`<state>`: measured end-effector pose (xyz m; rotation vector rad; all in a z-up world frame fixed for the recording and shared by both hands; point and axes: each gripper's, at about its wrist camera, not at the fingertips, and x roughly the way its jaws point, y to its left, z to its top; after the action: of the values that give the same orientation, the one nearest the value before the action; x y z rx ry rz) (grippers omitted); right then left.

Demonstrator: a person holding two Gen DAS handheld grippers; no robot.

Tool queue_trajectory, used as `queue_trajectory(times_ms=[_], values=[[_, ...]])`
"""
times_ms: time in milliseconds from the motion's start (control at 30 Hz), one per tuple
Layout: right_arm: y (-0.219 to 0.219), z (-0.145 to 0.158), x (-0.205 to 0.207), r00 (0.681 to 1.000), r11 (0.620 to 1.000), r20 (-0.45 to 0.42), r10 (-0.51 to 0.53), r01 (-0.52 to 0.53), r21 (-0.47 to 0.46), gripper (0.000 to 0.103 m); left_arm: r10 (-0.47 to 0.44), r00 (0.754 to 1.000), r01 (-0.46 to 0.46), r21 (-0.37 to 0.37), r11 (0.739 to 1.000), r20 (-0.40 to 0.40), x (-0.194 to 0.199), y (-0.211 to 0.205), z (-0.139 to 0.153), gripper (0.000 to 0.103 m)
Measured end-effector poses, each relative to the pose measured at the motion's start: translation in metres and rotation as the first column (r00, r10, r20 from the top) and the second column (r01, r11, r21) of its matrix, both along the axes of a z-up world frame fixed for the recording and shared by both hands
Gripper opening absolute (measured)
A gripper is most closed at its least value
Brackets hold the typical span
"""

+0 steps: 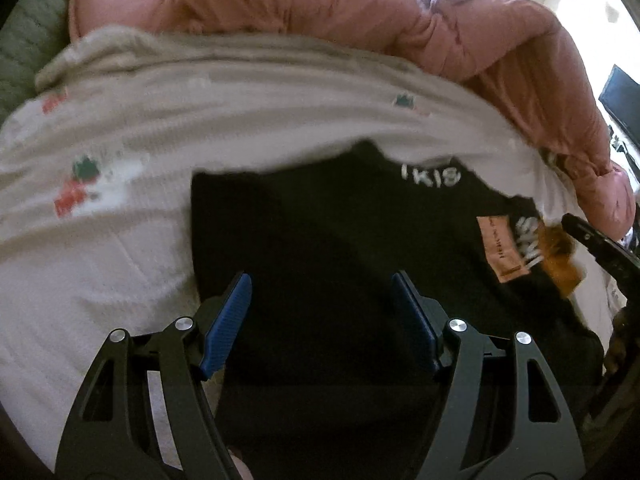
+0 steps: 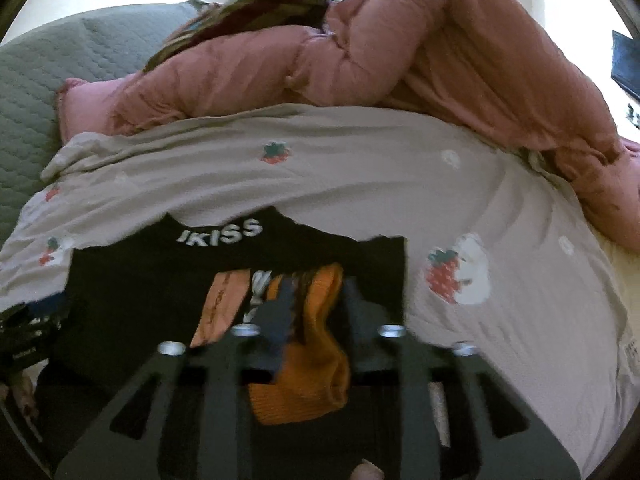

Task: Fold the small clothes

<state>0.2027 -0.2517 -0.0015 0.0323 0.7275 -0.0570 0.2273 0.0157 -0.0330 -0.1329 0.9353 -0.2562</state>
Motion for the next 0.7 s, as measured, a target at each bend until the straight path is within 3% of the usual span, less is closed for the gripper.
queue_trajectory(times_ms=[200,367,500,633,667,700], values=[[0.001,-0.007,-0.014,1.000,1.000,-0.020,0.014,-0.014,-0.005,0.036,-0.011,1.000,0.011,0.028,1.000,-0.003,-0.003,-0.003,-0.002,0.064],[0.034,-0.020,-0.017,0.990,0.992,-0.062,0.128,-0.129,-0.010,0.036,-0.026,0.999,0.029,0.105,0.994,-0.030,-0.004,-0.012,-0.010,0.064],[0.056,-0.030,-0.014,0.971,0.977,-0.109,0.211,-0.213,-0.013,0.036,-0.029,0.999,0.033,0.105,0.994,-0.038,-0.005,-0.010,-0.012,0.064],[0.051,-0.048,-0.008,0.970,0.983,-0.188,0.154,-0.169,-0.066,0.040,-0.030,0.999,0.034,0.106,0.994,-0.039,-0.005,-0.010,-0.012,0.064],[0.045,-0.054,-0.006,0.969,0.987,-0.205,0.136,-0.150,-0.050,0.047,-0.031,0.999,0.035,0.107,0.994,-0.039,-0.005,-0.010,-0.012,0.064],[0.039,-0.057,-0.005,0.969,0.991,-0.208,0.130,-0.136,-0.011,0.048,-0.032,0.999,0.036,0.107,0.994,-0.039,-0.005,-0.010,-0.012,0.064]])
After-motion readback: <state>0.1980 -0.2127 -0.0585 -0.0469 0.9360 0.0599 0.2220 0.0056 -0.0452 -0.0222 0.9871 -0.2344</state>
